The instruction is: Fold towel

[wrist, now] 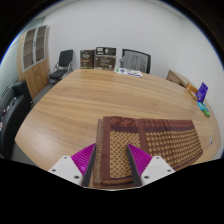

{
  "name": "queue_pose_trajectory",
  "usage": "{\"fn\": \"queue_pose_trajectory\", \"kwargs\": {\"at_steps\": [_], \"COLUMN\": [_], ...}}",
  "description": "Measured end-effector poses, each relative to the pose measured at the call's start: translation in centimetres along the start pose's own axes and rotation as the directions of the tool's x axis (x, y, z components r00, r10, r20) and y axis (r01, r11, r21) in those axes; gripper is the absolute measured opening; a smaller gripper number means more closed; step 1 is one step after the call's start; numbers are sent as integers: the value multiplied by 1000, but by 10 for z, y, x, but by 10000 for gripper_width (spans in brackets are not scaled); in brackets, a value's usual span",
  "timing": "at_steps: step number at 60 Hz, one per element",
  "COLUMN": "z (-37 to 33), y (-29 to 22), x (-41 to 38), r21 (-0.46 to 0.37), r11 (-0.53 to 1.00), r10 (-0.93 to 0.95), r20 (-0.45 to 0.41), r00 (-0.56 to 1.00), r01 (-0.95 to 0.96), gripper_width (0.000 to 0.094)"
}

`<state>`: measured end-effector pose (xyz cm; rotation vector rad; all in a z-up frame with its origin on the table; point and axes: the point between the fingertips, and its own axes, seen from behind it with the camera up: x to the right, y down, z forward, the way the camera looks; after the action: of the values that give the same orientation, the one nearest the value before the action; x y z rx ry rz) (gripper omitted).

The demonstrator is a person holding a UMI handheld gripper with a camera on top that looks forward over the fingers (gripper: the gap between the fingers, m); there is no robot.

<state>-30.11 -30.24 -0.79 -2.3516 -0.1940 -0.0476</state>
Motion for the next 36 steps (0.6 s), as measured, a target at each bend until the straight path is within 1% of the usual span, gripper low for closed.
{"fn": "queue_pose_trajectory", "kwargs": {"at_steps": [3,5,7,8,9,16,19,23,27,32,36], "z": [1,2,3,5,4,6,3,-7,-25,-48,-66], "y": [0,-1,-3,-4,-7,-9,-16,-36,-64,-106,-134], "x": [-1,1,6,14,17,16,11,-3,-24,-29,-23], "r21": [2,-2,-7,-8,-3,-6,0,34,73,118,146], "r11": [1000,1000,999,998,997,997,998,999,997,983,964], "r10": [-16,-29,-53,-68,-74,-82,-63,-30,25,117,186], "r20": [0,-8,-36,-58,-75,-84,-60,-3,76,179,233], "r00": [1000,1000,998,996,994,993,996,1000,997,977,955], "r01": [16,29,53,67,74,82,63,30,-30,-139,-223], "gripper_width": [501,412,260,142,101,70,65,64,65,64,64]}}
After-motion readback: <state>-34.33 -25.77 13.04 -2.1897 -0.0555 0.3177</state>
